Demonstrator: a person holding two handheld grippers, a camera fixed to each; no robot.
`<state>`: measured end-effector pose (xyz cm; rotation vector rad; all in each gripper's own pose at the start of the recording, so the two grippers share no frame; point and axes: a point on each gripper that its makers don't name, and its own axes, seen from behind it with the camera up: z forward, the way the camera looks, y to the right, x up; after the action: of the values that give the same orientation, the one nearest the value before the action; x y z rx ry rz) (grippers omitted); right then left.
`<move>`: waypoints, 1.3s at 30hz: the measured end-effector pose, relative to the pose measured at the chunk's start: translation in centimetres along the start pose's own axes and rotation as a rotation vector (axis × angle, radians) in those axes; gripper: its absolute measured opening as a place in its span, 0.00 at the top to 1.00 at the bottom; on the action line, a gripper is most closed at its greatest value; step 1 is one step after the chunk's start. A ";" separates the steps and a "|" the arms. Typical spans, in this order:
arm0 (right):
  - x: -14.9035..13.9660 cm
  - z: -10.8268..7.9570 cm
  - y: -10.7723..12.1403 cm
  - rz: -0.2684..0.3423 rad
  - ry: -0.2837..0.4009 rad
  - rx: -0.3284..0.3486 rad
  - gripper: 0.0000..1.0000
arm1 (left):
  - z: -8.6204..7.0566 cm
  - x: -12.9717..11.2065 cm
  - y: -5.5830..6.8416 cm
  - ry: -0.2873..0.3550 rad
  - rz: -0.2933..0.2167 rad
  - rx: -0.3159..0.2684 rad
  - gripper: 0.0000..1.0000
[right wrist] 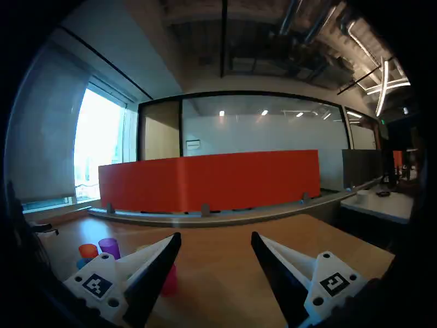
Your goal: Pour water
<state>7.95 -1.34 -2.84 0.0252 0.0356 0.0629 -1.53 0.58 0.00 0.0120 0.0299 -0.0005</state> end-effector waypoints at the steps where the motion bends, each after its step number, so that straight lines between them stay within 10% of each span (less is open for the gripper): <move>1: 0.1 -0.1 0.0 -0.002 0.003 0.000 0.01 | 0.0 0.0 0.0 0.000 0.000 0.000 0.09; 39: -5.3 1.9 1.4 -0.023 0.018 -0.013 0.01 | -0.1 0.0 0.0 0.000 0.001 0.000 0.02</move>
<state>2.61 -0.28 -0.68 0.0109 0.0536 0.0402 -1.50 0.59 -0.08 0.0121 0.0302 0.0003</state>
